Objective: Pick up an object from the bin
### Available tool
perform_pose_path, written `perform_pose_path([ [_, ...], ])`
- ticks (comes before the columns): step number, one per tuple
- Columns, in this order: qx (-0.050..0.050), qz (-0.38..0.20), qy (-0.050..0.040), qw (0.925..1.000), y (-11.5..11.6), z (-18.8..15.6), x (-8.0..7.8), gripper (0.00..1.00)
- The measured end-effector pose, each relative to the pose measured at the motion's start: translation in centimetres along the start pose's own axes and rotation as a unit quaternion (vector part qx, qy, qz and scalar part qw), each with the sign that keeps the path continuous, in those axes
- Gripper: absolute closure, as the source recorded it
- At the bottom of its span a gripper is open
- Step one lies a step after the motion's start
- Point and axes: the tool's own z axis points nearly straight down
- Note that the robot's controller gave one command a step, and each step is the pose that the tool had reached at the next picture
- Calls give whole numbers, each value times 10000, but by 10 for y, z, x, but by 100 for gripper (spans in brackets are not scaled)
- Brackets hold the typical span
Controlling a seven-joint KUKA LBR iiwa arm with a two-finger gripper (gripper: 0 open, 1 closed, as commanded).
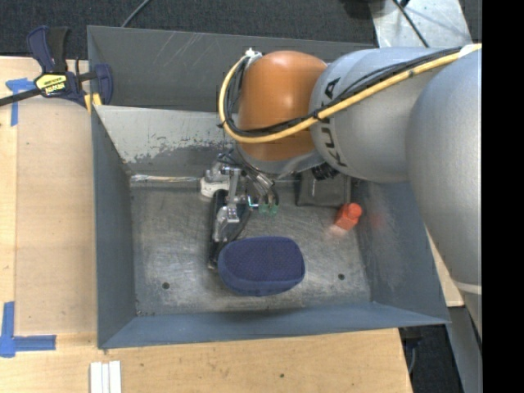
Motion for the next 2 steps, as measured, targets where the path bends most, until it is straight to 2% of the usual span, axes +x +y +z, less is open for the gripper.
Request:
perform_pose_path([
  [1,-28,-1212,-131,9925,-82,42,0,0],
  [2,38,-1097,-38,9939,-42,62,-26,0],
])
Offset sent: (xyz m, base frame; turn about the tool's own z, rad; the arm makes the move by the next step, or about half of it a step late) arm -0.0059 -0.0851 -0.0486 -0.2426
